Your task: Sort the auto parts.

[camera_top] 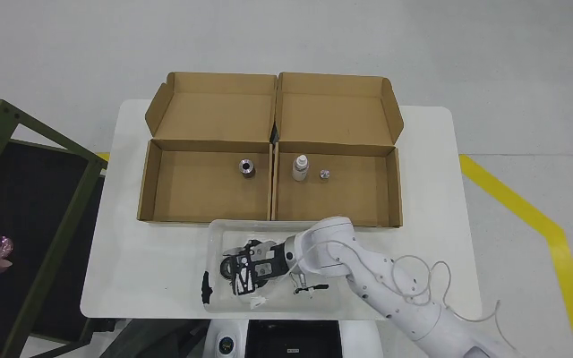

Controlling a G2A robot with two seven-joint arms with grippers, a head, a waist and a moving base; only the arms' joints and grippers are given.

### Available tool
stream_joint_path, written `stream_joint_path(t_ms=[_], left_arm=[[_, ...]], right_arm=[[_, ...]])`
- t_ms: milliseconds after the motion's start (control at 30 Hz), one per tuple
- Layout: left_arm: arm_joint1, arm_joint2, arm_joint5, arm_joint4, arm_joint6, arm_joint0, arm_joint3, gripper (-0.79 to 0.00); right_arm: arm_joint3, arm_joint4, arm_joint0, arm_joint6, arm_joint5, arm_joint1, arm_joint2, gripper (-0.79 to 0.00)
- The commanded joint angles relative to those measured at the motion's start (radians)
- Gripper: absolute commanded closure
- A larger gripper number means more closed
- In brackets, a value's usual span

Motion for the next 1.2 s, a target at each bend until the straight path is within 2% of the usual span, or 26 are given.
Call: stream_joint_path(t_ms=[0, 800, 1167], left_arm=[[0.000, 0.000, 0.000, 0.000, 0.000, 0.000, 0.000, -0.785], [0.000, 0.000, 0.000, 0.000, 0.000, 0.000, 0.000, -0.785], [0.000, 0.000, 0.000, 0.000, 0.000, 0.000, 0.000, -0.785]], right_arm=[[-0.004, 0.006, 0.003, -0.004, 0.004, 0.002, 0.010, 0.000], [-0.014, 0.099, 0.051, -0.055, 0.031, 0.013, 0.092, 0.000], [0.062, 0.116, 0.157, -0.073, 0.079, -0.009, 0.076, 0.000]])
